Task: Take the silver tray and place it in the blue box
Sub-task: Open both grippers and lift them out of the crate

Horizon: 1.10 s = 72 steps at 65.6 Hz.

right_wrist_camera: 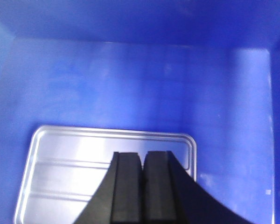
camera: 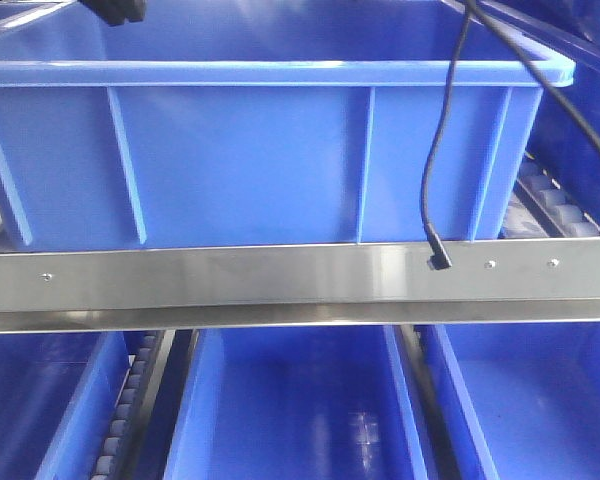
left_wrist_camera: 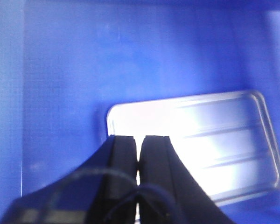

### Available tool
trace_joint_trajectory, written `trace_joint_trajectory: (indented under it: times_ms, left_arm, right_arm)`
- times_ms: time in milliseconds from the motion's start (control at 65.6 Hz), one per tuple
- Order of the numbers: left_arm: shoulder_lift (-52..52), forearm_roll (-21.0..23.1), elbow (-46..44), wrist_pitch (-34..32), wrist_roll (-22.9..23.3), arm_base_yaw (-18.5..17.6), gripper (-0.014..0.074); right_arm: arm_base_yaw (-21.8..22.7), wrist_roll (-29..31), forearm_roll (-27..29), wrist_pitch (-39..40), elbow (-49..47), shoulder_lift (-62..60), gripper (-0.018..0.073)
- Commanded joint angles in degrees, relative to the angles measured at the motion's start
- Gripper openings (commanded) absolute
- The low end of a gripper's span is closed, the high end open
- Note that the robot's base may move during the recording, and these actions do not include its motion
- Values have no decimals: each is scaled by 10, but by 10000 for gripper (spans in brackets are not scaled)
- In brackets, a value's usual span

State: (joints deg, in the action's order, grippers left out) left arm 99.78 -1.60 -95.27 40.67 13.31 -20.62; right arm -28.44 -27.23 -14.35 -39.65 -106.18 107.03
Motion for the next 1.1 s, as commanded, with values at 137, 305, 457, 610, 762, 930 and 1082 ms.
trace_joint_trajectory:
  times_ms: [137,305,457,610,762,930,1082]
  left_arm:
    - [-101,7,104,-127,1,-2,-6]
    - [-176,7,226,-263,1,-2,-6]
    - [-253,7,339,-384,1,-2,-6]
    - [-335,5,446,-506,1,-2,-6]
    - [-428,5,531,-522,1,-2,-6]
    - [-531,5,600,-519,1,-2,-6]
    - [-613,5,626,-517,1,-2,-6]
  right_arm:
    - [-8,88,44,157,81,-94,52]
    - [-8,88,44,279,208,-157,52]
    - [-8,88,37,410,340,-228,52]
    - [-8,88,12,528,474,-316,52]
    - [-8,88,12,524,580,-429,52]
    - [-8,88,12,454,647,-559,52]
    - [-8,88,12,350,669,-667,52]
